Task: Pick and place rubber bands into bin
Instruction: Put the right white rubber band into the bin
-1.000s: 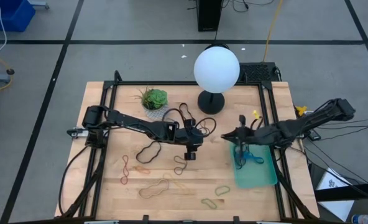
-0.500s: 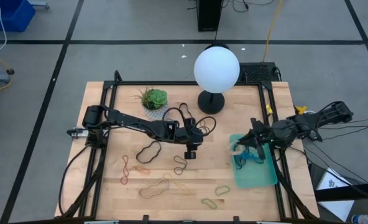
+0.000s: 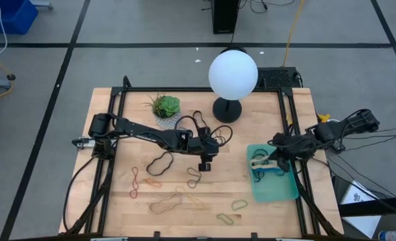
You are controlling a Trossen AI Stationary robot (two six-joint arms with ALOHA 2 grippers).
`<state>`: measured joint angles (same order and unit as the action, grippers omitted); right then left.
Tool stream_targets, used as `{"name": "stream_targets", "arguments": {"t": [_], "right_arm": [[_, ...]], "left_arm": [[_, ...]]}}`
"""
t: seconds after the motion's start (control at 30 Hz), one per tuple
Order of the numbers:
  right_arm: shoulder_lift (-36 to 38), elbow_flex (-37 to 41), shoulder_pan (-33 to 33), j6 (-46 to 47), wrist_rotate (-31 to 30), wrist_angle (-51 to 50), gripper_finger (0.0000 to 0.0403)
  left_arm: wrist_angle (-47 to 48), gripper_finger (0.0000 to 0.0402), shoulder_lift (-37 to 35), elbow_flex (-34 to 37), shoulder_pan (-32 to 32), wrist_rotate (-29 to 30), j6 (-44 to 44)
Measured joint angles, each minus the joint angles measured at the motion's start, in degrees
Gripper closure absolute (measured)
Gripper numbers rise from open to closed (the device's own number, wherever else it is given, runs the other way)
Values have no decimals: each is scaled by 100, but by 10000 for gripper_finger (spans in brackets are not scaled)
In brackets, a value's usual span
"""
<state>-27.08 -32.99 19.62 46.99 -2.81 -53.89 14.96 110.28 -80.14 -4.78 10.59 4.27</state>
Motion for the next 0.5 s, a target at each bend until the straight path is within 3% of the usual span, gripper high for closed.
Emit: {"name": "stream_targets", "arguments": {"t": [0.27, 0.5], "right_arm": [[-266, 21, 0, 25, -184, -161, 398], [-477, 749, 0, 34, -173, 93, 397]], "left_arm": [[-13, 228, 0, 0, 0, 0, -12], [-17, 231, 1, 0, 0, 0, -24]]}}
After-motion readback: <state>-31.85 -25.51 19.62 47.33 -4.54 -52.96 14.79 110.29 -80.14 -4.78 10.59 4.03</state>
